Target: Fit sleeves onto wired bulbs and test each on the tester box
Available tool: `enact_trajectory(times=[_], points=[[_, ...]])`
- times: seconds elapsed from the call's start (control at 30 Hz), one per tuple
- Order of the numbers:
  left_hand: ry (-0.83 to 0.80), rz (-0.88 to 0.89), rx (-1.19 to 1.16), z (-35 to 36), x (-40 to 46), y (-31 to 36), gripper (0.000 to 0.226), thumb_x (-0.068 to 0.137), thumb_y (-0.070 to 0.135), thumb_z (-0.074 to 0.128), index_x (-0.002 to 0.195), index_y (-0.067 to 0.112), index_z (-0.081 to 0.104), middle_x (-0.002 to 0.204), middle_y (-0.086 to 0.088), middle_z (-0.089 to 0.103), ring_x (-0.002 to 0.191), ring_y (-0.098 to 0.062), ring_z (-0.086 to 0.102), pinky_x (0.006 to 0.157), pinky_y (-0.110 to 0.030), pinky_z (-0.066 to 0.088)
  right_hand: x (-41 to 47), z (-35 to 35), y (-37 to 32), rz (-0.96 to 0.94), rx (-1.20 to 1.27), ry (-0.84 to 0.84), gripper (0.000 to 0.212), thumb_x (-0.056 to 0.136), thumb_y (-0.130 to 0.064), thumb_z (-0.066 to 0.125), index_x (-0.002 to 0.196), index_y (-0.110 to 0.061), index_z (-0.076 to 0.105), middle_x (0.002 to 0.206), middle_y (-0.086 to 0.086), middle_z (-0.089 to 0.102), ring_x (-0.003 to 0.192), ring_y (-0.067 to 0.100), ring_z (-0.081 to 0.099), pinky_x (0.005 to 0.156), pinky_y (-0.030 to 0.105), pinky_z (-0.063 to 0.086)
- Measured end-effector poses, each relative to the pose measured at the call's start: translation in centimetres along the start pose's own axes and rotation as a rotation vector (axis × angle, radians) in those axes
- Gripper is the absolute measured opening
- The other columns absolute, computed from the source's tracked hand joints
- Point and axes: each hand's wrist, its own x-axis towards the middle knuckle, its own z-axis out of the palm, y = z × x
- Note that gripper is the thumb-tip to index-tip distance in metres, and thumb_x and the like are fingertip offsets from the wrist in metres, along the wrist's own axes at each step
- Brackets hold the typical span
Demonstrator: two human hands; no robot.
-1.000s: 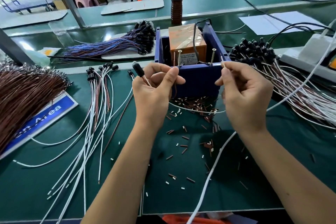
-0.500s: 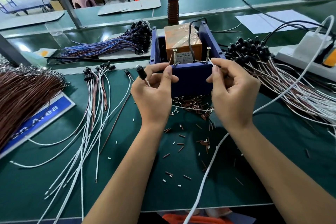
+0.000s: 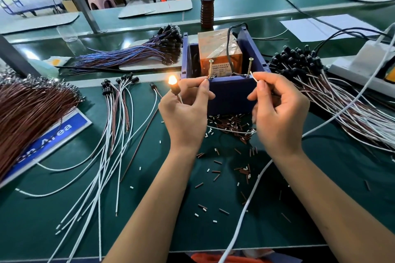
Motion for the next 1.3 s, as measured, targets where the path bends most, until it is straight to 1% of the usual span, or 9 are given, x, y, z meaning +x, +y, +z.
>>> enact_trajectory(times=[0.3, 0.63, 0.73, 0.83, 0.9, 1.03, 1.17, 1.23, 1.3], points=[[0.063, 0.079, -0.114, 0.9, -1.2, 1.9, 0.007, 0.096, 0.005, 0.071, 0.095, 0.011, 0.072, 0.074, -0.002, 0.075, 0.068, -0.024, 0.073, 0.066, -0.029, 0.056, 0.5, -1.5, -0.9, 0.025, 0.034, 0.038, 0.019, 0.107, -0.014, 0.055, 0.111, -0.009, 0.072, 0.079, -0.001, 0.070, 0.047, 0.020, 0.060, 0.046, 0.039, 0.050], [-0.391, -0.355, -0.459, 13.4, -3.6, 8.7, 0.002, 0.095, 0.002, 0.071, 0.095, -0.001, 0.071, 0.084, -0.017, 0.074, 0.046, 0.002, 0.056, 0.051, -0.010, 0.042, 5.1, -15.4, -1.2, 0.071, -0.278, 0.302, 0.016, 0.099, -0.027, 0.057, 0.101, -0.028, 0.073, 0.082, -0.006, 0.076, 0.044, 0.016, 0.065, 0.045, 0.032, 0.052], [-0.616, -0.566, -0.470, 17.6, -4.6, 10.1, 0.009, 0.099, 0.007, 0.067, 0.099, 0.000, 0.071, 0.090, -0.019, 0.073, 0.038, 0.000, 0.043, 0.042, -0.012, 0.035, 6.3, -20.9, -0.9, 0.181, -0.487, 0.374, 0.024, 0.092, -0.038, 0.051, 0.100, -0.036, 0.074, 0.094, -0.004, 0.077, 0.067, 0.022, 0.074, 0.070, 0.046, 0.062], [-0.716, -0.767, -0.457, 21.1, -6.0, 10.8, 0.028, 0.109, 0.023, 0.052, 0.102, 0.002, 0.069, 0.091, -0.016, 0.070, 0.041, -0.008, 0.035, 0.040, -0.017, 0.031, 6.2, -23.5, -1.1, 0.225, -0.922, 0.280, 0.038, 0.093, -0.040, 0.056, 0.125, -0.025, 0.071, 0.132, 0.009, 0.064, 0.122, 0.039, 0.058, 0.102, 0.053, 0.049], [-0.710, -0.826, -0.420, 22.9, -7.0, 11.0, 0.042, 0.112, 0.031, 0.043, 0.105, -0.001, 0.070, 0.090, -0.014, 0.068, 0.046, -0.009, 0.041, 0.044, -0.018, 0.035, 5.6, -23.1, -1.5, 0.166, -0.998, 0.171, 0.037, 0.096, -0.040, 0.060, 0.127, -0.024, 0.071, 0.140, 0.009, 0.057, 0.133, 0.041, 0.047, 0.104, 0.053, 0.039], [-0.541, -0.757, -0.418, 25.3, -8.0, 10.1, 0.049, 0.113, 0.037, 0.038, 0.087, 0.009, 0.069, 0.087, -0.012, 0.068, 0.074, -0.022, 0.061, 0.068, -0.029, 0.050, 4.4, -21.9, -1.1, 0.122, -0.726, -0.135, 0.030, 0.104, -0.036, 0.059, 0.128, -0.023, 0.070, 0.116, 0.005, 0.076, 0.107, 0.025, 0.070, 0.083, 0.031, 0.047], [-0.487, -0.702, -0.374, 25.3, -8.5, 9.9, 0.051, 0.110, 0.047, 0.040, 0.086, 0.016, 0.074, 0.068, 0.012, 0.068, 0.066, -0.004, 0.065, 0.071, -0.026, 0.055, 3.6, -20.9, -0.3, 0.144, -0.476, -0.286, 0.028, 0.102, -0.014, 0.061, 0.114, -0.039, 0.066, 0.095, -0.013, 0.073, 0.086, 0.004, 0.068, 0.072, 0.011, 0.045], [-0.527, -0.606, -0.346, 25.0, -8.4, 9.9, 0.054, 0.107, 0.053, 0.043, 0.089, 0.016, 0.078, 0.068, 0.015, 0.071, 0.071, 0.004, 0.066, 0.081, -0.029, 0.052, 3.7, -20.8, 0.1, 0.141, -0.458, -0.266, 0.025, 0.100, -0.014, 0.057, 0.088, -0.035, 0.064, 0.075, -0.012, 0.069, 0.068, 0.004, 0.063, 0.062, 0.018, 0.043], [-0.629, -0.388, -0.142, 25.0, -8.3, 9.2, 0.059, 0.099, 0.069, 0.043, 0.096, 0.024, 0.081, 0.096, 0.001, 0.073, 0.108, -0.012, 0.064, 0.102, -0.037, 0.044, 4.1, -21.1, 0.5, 0.139, -0.541, -0.157, 0.029, 0.104, -0.022, 0.057, 0.076, -0.025, 0.063, 0.065, -0.007, 0.065, 0.061, 0.014, 0.059, 0.060, 0.032, 0.041]])
